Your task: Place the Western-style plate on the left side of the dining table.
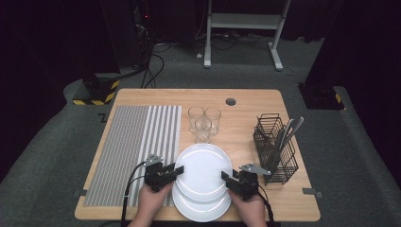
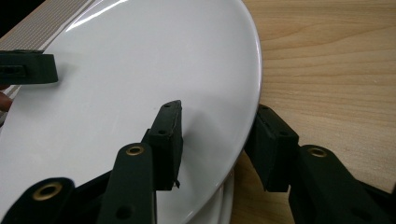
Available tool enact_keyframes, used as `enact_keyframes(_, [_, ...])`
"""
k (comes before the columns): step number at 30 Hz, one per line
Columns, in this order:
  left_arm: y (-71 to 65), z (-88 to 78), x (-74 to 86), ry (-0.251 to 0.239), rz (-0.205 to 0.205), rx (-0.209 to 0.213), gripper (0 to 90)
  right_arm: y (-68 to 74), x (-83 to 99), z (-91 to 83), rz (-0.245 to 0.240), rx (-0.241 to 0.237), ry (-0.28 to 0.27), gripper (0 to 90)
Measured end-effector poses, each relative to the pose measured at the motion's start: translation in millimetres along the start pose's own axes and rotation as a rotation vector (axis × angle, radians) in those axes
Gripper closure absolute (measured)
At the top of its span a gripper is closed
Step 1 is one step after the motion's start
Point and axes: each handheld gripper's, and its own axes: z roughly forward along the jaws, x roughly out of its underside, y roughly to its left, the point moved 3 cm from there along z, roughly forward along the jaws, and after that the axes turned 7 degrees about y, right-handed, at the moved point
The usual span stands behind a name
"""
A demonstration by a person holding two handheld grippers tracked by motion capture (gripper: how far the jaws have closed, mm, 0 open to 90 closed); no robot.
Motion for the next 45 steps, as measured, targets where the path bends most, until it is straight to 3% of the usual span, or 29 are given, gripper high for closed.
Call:
enact_keyframes(6, [-7.5,-4.6,3.6,0.036,0.016,0.02,46.3,0.5,0.4,0.0,-0.001,0.001,-0.001,57.0])
enact_keyframes(9, [-12.6,-4.9,8.9,0.054,0.031,0.002,42.5,0.7,0.6,0.1,-0.001,0.0,-0.003,57.1])
enact_keyframes(12, [-14.3,-3.2,14.2,0.077,0.06,-0.039,47.7,0.9,0.6,0.2,-0.001,0.0,-0.003,57.5])
enact_keyframes(16, [-14.0,-4.1,16.7,0.061,0.024,-0.024,53.9,0.8,0.5,0.3,0.005,-0.001,-0.005,58.6])
enact_keyframes(17, [-16.5,-2.8,16.4,0.034,-0.022,-0.011,55.0,0.6,0.2,0.2,0.012,-0.002,-0.004,59.3])
enact_keyframes(18, [-13.3,-4.6,16.4,0.054,0.017,-0.02,55.7,0.1,-0.4,0.4,0.018,-0.005,-0.004,59.7])
enact_keyframes(20, [-13.3,-5.1,14.2,0.048,0.027,-0.028,56.5,-0.6,-2.7,1.7,0.021,-0.004,0.0,59.7])
enact_keyframes(27, [-6.2,0.8,7.1,0.039,0.0,-0.019,57.6,-3.5,-14.9,6.1,0.03,0.004,0.0,61.9])
enact_keyframes(28, [-8.4,2.8,6.7,0.016,-0.032,-0.01,57.6,-4.1,-15.9,6.7,0.03,0.004,-0.004,62.1])
enact_keyframes(29, [-5.5,1.9,6.9,0.029,0.003,-0.015,57.6,-4.8,-16.7,7.3,0.029,0.003,-0.007,62.0])
enact_keyframes(38, [-3.9,3.4,9.2,0.0,0.009,0.002,57.4,-9.3,-14.7,9.9,0.028,-0.032,-0.031,61.5])
enact_keyframes(45, [-4.6,3.5,10.1,-0.011,0.026,-0.01,56.7,-10.8,-12.6,11.3,0.025,-0.057,-0.046,60.9])
